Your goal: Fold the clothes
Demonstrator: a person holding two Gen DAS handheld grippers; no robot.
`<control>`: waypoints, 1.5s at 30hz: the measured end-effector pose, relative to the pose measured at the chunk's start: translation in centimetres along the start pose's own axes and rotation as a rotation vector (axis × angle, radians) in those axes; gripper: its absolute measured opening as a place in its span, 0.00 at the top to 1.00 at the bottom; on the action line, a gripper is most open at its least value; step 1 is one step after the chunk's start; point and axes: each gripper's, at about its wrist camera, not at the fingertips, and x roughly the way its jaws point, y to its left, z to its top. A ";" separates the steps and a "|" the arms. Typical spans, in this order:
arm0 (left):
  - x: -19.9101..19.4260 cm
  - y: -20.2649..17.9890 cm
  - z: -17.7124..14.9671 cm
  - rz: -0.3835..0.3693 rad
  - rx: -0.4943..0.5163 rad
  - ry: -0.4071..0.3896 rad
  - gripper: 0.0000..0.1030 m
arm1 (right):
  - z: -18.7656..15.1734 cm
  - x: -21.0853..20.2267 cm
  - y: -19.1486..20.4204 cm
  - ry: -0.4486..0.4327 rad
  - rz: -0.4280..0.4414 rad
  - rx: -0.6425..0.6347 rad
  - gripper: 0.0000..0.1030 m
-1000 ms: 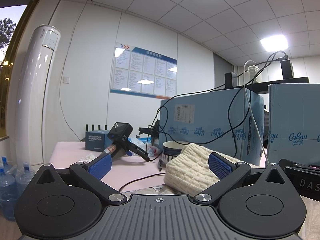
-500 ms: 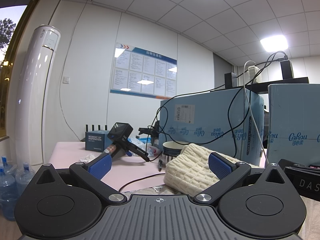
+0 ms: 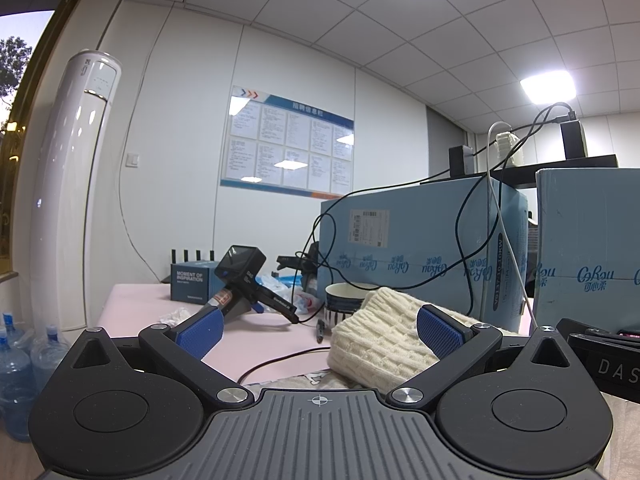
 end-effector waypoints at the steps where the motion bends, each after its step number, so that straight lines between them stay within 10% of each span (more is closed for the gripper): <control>1: 0.0 0.0 0.0 0.000 0.000 0.000 0.00 | 0.0 0.0 0.0 0.000 0.000 0.000 0.00; 45: 0.0 -0.5 -0.1 0.038 0.039 0.009 0.00 | -0.1 0.0 0.1 0.001 -0.001 -0.001 0.00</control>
